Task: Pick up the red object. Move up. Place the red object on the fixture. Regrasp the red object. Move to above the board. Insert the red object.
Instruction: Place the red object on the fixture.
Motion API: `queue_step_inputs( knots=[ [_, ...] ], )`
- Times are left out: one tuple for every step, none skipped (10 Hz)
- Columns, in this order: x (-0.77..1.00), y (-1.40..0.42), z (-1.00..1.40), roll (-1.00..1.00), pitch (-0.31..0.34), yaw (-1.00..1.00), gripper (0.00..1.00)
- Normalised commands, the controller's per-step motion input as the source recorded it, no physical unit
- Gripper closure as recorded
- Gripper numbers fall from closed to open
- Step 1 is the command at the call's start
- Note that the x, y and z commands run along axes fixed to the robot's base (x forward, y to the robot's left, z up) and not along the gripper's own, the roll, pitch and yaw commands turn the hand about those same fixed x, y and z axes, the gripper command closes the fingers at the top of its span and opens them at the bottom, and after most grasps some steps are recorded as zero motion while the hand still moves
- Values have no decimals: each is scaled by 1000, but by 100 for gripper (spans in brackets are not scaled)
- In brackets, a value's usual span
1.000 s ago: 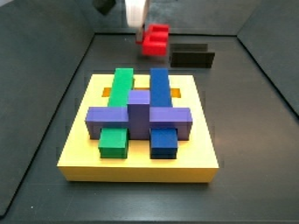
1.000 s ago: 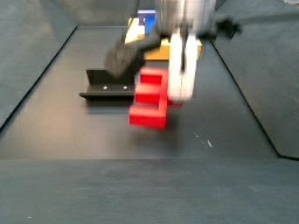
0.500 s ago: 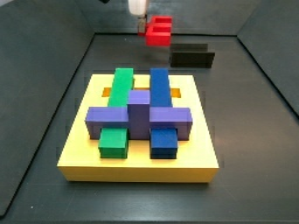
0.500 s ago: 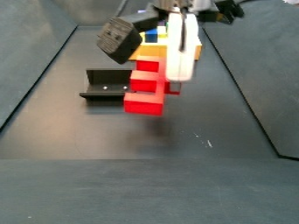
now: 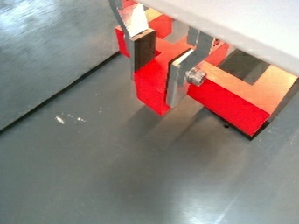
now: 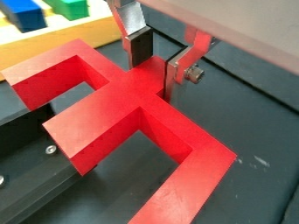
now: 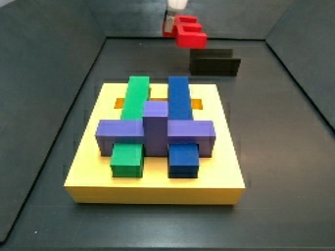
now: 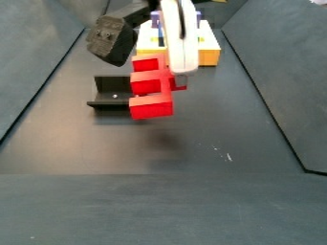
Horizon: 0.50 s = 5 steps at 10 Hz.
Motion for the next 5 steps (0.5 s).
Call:
queue_step_inputs(
  knots=[
    [437, -97, 146, 0, 469, 554, 100],
    [417, -89, 163, 0, 446, 571, 100],
    [389, -91, 166, 0, 426, 594, 100],
    [409, -103, 240, 0, 446, 551, 100],
    [406, -100, 254, -57, 431, 531, 100]
  ],
)
